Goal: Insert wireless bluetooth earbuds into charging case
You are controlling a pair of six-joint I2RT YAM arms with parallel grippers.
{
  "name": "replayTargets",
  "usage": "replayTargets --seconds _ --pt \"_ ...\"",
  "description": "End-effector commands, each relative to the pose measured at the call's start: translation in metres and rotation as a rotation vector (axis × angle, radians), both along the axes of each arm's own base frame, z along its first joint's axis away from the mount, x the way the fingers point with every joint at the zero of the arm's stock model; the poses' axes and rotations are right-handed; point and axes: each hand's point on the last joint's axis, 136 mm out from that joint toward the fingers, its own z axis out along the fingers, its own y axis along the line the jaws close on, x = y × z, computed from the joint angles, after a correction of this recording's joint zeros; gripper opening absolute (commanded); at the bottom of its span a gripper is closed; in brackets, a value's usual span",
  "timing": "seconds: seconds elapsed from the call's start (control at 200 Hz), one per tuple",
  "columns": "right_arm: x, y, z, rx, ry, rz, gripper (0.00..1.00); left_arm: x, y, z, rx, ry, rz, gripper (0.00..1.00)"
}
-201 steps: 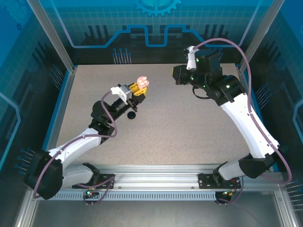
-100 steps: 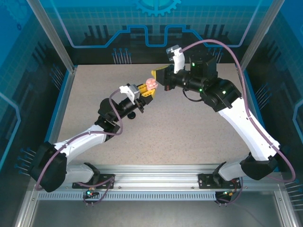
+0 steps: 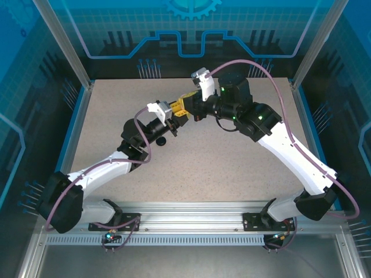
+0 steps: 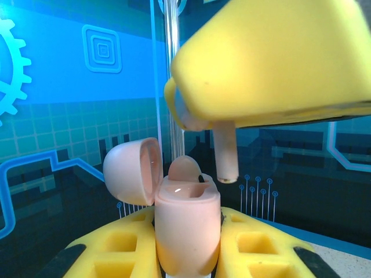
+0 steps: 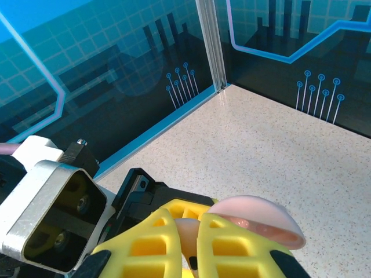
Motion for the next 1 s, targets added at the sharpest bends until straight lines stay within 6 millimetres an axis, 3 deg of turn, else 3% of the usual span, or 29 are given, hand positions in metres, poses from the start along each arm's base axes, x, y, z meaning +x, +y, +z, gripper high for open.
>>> replayTargets --seconds 0.0,0.55,0.995 --pt "-0.001 -0.005 0.014 0.018 -0.058 -0.020 0.10 -0.004 -0.001 0.024 -0.041 -0.053 -0.009 0.00" --pt "0.018 -0.015 0.001 0.016 -0.020 -0.073 0.08 -0.007 -0.002 0.027 -0.044 -0.060 -0.019 0.00" --pt "0.010 -0.014 -0.016 -0.006 0.020 -0.028 0.07 -0.005 -0.003 0.029 -0.045 -0.072 -0.007 0.00"
